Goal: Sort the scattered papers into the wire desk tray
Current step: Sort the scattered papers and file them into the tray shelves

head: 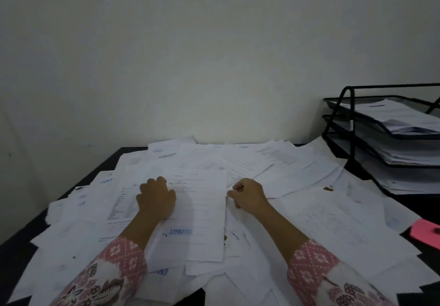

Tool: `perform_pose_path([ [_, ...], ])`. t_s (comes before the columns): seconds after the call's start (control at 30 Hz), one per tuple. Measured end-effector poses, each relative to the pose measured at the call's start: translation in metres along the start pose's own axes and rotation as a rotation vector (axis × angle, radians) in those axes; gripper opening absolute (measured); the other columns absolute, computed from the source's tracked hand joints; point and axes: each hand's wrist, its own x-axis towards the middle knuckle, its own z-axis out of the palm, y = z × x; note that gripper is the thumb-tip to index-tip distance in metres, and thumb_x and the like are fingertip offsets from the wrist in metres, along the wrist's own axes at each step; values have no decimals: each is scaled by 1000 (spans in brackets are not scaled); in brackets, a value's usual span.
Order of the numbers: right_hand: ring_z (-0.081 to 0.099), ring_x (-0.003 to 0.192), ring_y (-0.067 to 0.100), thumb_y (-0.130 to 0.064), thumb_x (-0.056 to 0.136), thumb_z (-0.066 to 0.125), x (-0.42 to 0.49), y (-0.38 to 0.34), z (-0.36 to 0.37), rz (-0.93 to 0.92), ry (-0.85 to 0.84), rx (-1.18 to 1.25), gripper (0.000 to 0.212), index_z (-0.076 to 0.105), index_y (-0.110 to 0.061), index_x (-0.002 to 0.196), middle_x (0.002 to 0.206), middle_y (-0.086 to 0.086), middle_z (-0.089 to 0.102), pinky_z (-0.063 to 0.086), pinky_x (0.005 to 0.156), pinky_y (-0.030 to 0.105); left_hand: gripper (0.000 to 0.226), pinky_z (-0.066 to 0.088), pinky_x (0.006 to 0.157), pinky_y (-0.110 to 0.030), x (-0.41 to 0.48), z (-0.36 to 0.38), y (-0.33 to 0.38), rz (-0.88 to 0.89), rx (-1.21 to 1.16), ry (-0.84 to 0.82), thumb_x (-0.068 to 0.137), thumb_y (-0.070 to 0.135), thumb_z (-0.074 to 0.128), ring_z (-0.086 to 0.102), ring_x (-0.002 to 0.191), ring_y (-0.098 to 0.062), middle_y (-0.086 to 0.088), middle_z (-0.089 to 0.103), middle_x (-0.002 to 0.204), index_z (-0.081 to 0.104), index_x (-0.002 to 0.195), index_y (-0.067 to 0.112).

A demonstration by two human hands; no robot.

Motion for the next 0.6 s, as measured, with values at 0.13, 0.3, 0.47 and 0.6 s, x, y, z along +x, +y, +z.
perform_pose_path([
  [0.13, 57, 107, 22, -34, 80, 72, -6, -11, 20, -7, -19, -106, 56, 50, -1, 120, 119, 12, 57, 41, 76, 22, 74, 35, 100, -42, 0, 1, -12, -105, 84, -124, 84, 61, 51, 35, 126, -32, -15, 37, 136, 33, 134, 8],
  [0.3, 49, 110, 22, -34, 70, 81, -4, -20, 30, 84, -45, -91, 84, 32, 0, 129, 131, 16, 42, 40, 75, 24, 59, 43, 88, -35, 9, -5, -13, -125, -150, -156, 83, 35, 68, 49, 113, -32, -20, 45, 126, 40, 122, 0],
  [0.47, 55, 91, 21, -12, 77, 75, 4, -19, 20, 152, 47, 95, 54, 42, 4, 117, 108, 12, 55, 43, 68, 23, 50, 39, 94, -31, 13, -5, -6, -12, -512, -134, 89, 8, 59, 49, 119, -32, -21, 50, 130, 39, 134, -1],
  [0.6, 56, 78, 19, -9, 84, 63, 14, -9, 4, 172, 154, 230, 19, 63, 4, 96, 91, 10, 63, 43, 62, 22, 35, 40, 81, -27, 15, -4, 11, 51, -700, -157, 95, 13, 50, 54, 101, -22, -12, 58, 118, 47, 130, 7],
])
